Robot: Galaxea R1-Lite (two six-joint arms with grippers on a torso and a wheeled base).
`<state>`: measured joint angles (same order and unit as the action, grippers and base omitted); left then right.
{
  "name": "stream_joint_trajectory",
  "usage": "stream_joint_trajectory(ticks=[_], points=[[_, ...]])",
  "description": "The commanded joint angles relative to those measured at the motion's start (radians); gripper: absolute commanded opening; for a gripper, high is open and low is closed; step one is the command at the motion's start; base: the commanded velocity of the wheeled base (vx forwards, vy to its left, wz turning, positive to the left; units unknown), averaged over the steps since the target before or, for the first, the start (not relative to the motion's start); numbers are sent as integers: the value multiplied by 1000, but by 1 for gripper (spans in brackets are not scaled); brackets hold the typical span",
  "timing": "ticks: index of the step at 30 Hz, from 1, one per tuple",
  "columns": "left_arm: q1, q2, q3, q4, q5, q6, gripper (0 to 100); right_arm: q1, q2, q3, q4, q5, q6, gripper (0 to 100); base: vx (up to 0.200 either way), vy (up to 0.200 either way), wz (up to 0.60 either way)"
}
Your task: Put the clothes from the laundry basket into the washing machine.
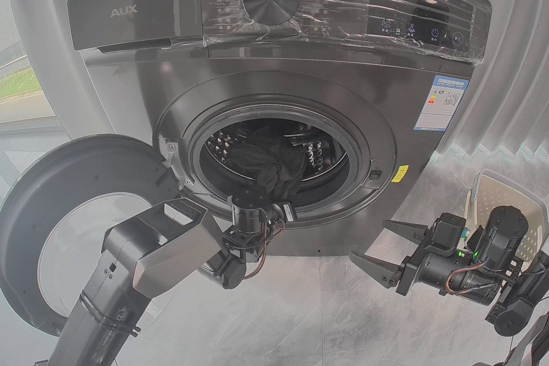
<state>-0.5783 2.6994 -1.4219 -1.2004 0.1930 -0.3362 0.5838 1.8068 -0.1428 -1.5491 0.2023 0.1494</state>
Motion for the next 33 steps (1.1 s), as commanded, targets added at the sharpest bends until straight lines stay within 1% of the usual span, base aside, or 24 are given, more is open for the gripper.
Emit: stream_joint_trajectory(ticks=[1,4,5,8,11,16,24,25,33], points=[[6,-43,-63,-1,8,-1,0,4,-3,0,0,0,-1,100,0,0,0],[23,-56,-111,4,11,-1,0,10,-4,0,0,0,-4,100,0,0,0],[29,-58,-157,9,19,0,0,10,-6,0,0,0,-5,100,0,0,0],[40,-50,-219,15,37,0,0,11,-11,2,0,0,-7,100,0,0,0],[41,-39,-256,24,39,0,0,11,-11,2,0,0,-7,100,0,0,0],[52,8,-365,67,40,-1,0,11,-14,3,0,0,-7,100,0,0,0],[60,45,-446,108,51,0,0,11,-21,5,0,2,-7,100,0,0,0],[60,48,-456,116,51,0,100,11,-21,5,0,2,-7,100,0,0,0],[61,60,-471,130,52,-1,100,11,-27,5,0,2,-7,100,0,0,0]])
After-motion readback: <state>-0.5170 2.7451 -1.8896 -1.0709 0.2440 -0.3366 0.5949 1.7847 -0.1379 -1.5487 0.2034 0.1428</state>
